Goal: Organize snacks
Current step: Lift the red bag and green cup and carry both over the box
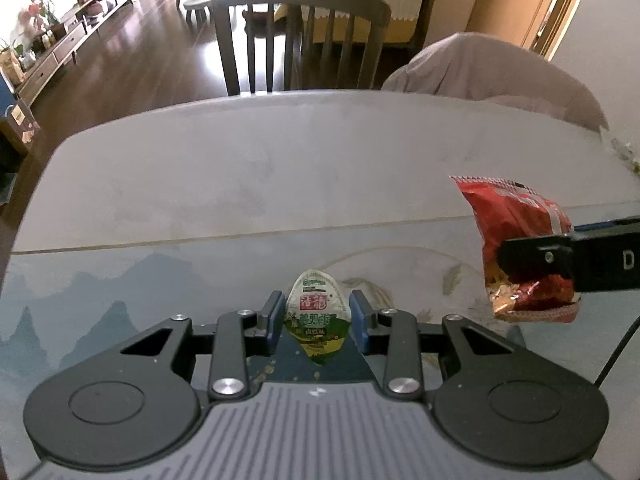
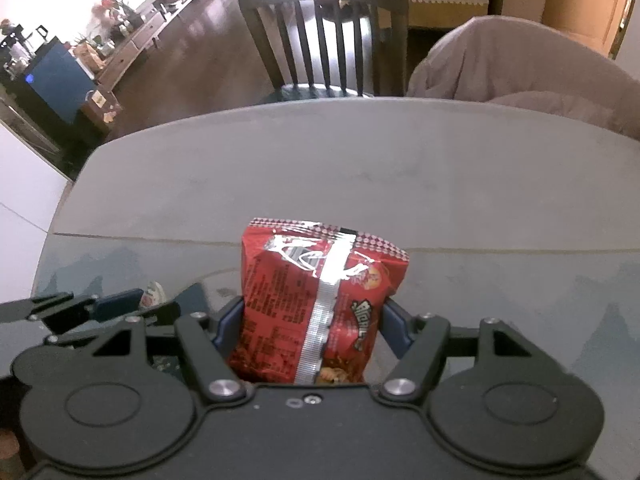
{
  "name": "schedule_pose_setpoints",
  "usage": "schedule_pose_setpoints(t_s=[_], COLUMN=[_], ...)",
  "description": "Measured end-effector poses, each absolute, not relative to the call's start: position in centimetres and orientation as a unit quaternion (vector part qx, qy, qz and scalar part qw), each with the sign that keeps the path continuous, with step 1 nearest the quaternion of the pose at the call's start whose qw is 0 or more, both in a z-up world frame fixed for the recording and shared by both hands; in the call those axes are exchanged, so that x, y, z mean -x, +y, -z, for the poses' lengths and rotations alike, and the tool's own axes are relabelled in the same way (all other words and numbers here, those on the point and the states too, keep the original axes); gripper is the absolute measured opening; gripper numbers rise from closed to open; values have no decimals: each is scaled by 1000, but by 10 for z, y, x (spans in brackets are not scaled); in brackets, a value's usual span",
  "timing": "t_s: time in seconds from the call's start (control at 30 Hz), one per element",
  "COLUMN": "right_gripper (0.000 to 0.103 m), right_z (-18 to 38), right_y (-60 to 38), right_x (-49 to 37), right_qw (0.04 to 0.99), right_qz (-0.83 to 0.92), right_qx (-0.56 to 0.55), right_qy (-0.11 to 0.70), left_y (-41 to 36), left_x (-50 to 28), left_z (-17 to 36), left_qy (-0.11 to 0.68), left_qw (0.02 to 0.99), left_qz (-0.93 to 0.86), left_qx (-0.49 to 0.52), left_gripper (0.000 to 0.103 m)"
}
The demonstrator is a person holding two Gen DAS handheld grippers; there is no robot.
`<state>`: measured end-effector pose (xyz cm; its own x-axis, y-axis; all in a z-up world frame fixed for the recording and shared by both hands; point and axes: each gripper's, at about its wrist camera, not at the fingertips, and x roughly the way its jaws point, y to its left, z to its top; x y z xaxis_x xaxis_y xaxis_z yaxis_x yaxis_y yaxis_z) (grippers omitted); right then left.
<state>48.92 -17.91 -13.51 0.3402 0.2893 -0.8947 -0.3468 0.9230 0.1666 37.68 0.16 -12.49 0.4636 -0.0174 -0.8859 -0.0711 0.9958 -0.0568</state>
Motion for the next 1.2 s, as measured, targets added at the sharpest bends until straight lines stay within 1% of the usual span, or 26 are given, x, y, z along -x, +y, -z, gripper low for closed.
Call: schedule_pose_setpoints(t_s=[0.43,0.9,1.2], right_gripper=[69,69,69], right_z=[74,38,32], right_y=[-178,-175,-175], right_x=[-433,-353,-310], right_qw=[838,844,839], right_qz=[-215,-236,-251], right_qx=[33,51,55], right_qy=[500,480,479], left_y=[-1,6,7], left_x=[-322,-237,-179], left_z=[40,-14,-28], left_qy=[486,496,504], left_qw=[874,868,863], left_qz=[-19,-6,10], left_qx=[22,-6,-16], left_gripper=[34,34,34])
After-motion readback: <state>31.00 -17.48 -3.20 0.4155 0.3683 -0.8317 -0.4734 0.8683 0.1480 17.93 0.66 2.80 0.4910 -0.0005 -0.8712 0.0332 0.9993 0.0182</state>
